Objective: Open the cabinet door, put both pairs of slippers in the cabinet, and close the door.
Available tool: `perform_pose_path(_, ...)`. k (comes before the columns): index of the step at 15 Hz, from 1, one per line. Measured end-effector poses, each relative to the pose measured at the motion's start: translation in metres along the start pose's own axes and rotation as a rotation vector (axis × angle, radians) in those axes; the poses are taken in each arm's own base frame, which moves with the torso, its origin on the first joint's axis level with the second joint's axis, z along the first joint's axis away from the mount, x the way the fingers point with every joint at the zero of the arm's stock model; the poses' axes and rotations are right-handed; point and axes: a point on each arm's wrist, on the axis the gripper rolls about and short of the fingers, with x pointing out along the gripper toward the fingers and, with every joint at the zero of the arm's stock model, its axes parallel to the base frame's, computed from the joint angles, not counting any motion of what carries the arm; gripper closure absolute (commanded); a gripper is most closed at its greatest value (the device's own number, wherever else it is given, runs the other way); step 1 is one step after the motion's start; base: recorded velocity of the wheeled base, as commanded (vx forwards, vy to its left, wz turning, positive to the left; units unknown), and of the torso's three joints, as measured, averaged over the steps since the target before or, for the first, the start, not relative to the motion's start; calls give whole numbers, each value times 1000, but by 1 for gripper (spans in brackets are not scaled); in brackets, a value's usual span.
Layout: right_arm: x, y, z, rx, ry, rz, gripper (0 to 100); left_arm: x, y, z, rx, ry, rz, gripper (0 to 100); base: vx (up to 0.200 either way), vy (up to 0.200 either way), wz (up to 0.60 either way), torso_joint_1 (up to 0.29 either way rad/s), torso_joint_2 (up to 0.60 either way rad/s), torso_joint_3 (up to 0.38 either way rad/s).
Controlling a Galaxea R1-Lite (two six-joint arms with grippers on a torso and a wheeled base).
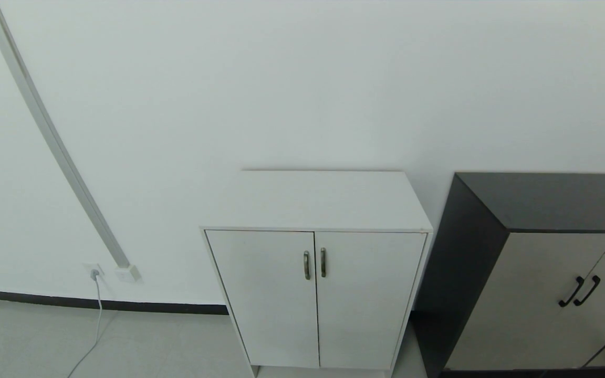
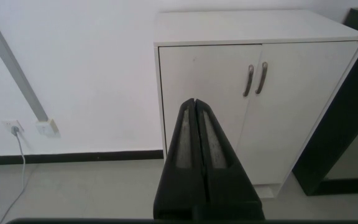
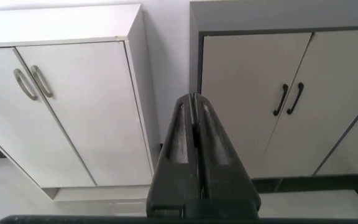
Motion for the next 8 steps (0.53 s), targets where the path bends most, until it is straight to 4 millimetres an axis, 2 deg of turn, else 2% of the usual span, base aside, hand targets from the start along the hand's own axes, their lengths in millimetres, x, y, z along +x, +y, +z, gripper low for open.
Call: perform_pose_path(8, 0, 0, 0, -3, -1, 4, 100, 0, 0, 0, 0, 0, 0, 100, 0, 0, 0, 0, 0, 0)
